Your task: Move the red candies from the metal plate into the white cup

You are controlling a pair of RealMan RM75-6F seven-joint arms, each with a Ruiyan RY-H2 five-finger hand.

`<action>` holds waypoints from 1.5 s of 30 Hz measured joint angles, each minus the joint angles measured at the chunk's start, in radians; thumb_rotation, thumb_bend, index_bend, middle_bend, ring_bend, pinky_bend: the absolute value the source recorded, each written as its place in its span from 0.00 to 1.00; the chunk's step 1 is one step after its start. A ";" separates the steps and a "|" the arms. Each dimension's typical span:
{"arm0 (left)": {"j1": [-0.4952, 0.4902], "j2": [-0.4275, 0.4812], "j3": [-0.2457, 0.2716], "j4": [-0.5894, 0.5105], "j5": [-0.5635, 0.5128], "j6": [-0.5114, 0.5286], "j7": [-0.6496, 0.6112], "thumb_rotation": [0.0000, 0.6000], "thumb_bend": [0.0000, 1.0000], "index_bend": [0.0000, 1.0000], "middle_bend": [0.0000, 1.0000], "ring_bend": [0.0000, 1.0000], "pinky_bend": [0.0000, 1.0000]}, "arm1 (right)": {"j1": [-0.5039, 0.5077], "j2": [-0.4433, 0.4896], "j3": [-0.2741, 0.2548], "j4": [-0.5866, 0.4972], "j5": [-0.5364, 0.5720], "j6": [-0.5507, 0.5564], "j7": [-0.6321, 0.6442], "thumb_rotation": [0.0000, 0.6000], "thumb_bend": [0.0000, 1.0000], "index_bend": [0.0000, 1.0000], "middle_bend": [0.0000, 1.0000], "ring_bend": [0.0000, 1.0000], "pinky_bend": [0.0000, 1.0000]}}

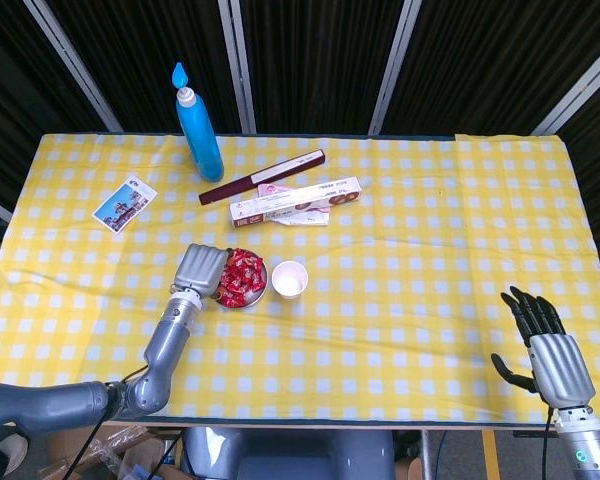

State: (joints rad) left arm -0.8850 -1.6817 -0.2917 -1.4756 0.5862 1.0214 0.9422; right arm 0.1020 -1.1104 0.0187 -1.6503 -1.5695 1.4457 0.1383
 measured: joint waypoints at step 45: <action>-0.205 -0.022 -0.060 -0.082 -0.008 0.054 -0.045 1.00 0.40 0.55 1.00 1.00 1.00 | -0.002 0.008 0.012 -0.012 0.013 0.007 0.028 1.00 0.39 0.00 0.00 0.00 0.00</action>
State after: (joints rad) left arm -1.0895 -1.7034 -0.3517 -1.5575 0.5778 1.0757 0.8976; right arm 0.1005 -1.1022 0.0302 -1.6625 -1.5566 1.4531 0.1664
